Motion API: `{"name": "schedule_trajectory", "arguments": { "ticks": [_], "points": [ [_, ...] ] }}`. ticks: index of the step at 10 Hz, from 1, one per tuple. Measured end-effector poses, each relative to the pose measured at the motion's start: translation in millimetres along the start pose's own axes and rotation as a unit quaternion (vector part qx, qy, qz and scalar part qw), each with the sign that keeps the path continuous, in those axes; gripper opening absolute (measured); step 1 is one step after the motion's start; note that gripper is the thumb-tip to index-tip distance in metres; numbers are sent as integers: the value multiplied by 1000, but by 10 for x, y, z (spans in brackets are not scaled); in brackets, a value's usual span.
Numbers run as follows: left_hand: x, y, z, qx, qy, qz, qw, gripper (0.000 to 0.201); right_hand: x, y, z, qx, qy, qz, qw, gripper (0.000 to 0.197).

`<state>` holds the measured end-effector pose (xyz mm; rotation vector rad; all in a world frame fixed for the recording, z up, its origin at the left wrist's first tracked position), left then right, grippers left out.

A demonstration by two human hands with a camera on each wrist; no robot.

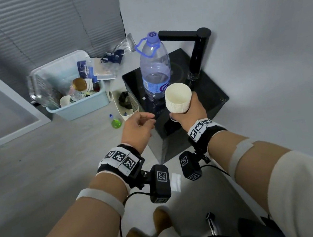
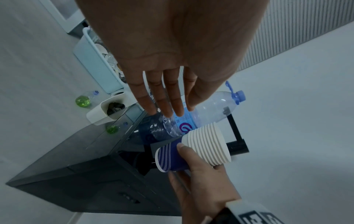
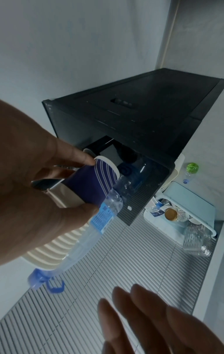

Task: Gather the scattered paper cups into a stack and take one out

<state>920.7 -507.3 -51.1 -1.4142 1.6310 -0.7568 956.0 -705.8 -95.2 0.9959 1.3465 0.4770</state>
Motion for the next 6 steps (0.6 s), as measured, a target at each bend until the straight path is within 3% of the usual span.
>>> {"name": "schedule_trajectory", "arguments": {
  "ticks": [5,6],
  "points": [
    [-210,332,73,12,-17,-49,999,16,322,-270,-88,35,-8,12,999,80],
    [-391,341,-26,11,-32,-56,998,16,371,-254,-286,66,5,-3,998,48]
  ]
}}
Point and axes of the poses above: each hand's wrist, its own z-axis towards the middle knuckle, its own x-axis out of the palm, y = z × x, the point moved 6 cm from there along z, towards the middle knuckle, and after that the axes turned 7 degrees about -x, right-handed, at the moved point
